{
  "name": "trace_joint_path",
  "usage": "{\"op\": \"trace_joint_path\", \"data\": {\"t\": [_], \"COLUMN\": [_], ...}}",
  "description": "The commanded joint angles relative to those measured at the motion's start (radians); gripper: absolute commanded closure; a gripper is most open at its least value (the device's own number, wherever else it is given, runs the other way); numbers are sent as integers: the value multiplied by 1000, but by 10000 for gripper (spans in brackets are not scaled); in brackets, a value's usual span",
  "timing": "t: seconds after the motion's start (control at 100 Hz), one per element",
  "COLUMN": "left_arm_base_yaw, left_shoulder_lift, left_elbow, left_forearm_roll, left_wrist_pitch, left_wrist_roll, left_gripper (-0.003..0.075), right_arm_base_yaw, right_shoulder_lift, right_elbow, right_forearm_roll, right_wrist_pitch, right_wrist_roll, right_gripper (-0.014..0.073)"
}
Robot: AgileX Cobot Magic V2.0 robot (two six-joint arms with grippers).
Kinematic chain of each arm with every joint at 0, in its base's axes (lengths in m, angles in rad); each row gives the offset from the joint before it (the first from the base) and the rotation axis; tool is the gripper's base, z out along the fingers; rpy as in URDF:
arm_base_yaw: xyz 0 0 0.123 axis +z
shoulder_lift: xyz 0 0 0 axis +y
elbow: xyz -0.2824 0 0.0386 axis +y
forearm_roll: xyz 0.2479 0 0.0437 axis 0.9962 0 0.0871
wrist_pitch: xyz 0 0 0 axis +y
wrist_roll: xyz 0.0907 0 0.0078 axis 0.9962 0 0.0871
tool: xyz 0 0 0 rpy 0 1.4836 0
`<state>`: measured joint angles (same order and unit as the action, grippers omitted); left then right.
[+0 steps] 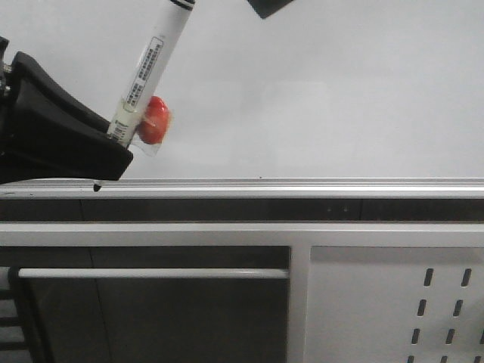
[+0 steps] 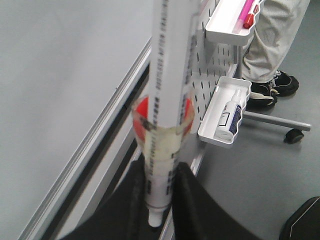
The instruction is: Write number 1 on whiteboard
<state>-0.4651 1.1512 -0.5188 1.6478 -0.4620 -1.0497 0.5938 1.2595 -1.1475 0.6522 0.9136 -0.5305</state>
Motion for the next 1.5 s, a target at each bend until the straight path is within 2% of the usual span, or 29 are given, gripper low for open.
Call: {"op": "trace_joint_path", "data": {"t": [0.0,0.14,0.67,1.07,1.14,1.22,1.42,1.49], "left_arm_base_yaw": [-7,-7,-7,-7,-7,-7,-7,-7], "left_shoulder_lift": [-13,-13,-13,-13,-13,-13,-13,-13], "left_elbow": [-30,-32,-34,-34,-34,-35,-42,-42], "left_forearm_roll": [-14,-14,-14,-14,-14,-14,-14,-14], "left_wrist_pitch": [-28,-51,-26,-28,-28,-28,-28,-28], "left_wrist_roll": [-9,-9,-9,-9,-9,-9,-9,-9], "left_gripper": [738,738,738,738,738,738,730,679], "right_arm_base_yaw": [1,1,48,48,48,48,48,48], "right_shoulder_lift": [-8,19,167,167,167,167,167,167], "right_elbow": [-36,-59,-172,-172,-172,-172,-172,-172], "right_forearm_roll": [51,87,95,95,95,95,95,95], "right_wrist_pitch": [-26,-27,-14,-14,-14,-12,-8,-6], "right_wrist_roll": [-12,-12,-12,-12,-12,-12,-12,-12], "right_gripper": [237,237,246,460,534,674,671,671]}}
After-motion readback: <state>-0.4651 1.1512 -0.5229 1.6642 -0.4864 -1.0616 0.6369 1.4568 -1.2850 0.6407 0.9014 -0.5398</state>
